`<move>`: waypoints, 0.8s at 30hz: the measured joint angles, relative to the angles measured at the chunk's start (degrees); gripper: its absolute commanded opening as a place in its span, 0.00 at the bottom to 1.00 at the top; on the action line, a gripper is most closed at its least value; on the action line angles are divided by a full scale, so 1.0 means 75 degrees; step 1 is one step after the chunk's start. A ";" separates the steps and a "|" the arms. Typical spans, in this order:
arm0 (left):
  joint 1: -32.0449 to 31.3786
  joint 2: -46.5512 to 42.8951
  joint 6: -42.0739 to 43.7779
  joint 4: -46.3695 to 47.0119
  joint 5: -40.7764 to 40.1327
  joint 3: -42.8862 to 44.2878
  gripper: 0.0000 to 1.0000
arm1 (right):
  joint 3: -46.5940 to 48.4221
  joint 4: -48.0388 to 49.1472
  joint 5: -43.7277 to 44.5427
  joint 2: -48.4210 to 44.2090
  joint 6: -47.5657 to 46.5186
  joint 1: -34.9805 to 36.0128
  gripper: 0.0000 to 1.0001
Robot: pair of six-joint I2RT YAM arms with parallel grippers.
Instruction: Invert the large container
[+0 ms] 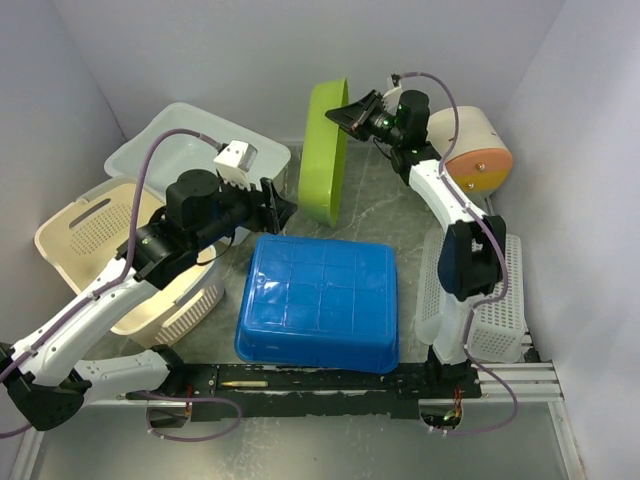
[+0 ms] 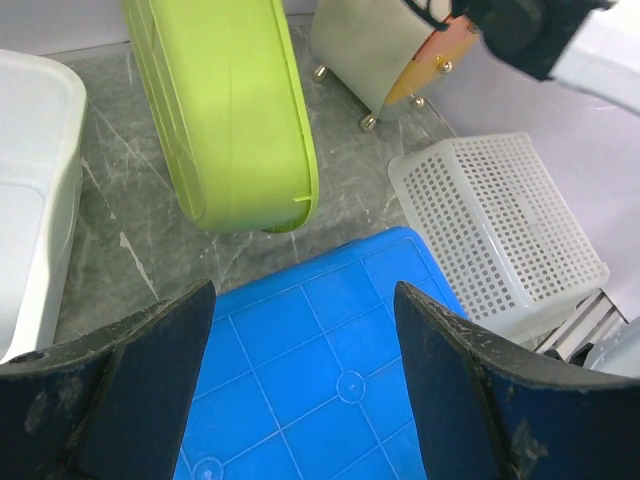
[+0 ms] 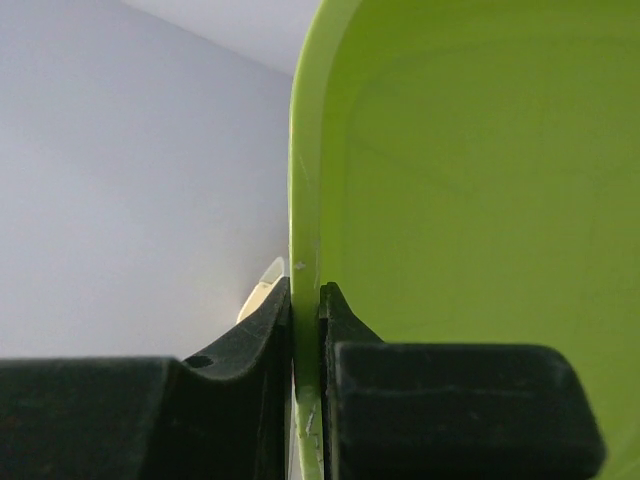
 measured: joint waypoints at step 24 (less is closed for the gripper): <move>0.0003 0.0076 -0.0154 -0.0309 -0.0017 0.0111 0.82 | -0.1119 0.2681 -0.1676 0.1163 0.3372 -0.1093 0.00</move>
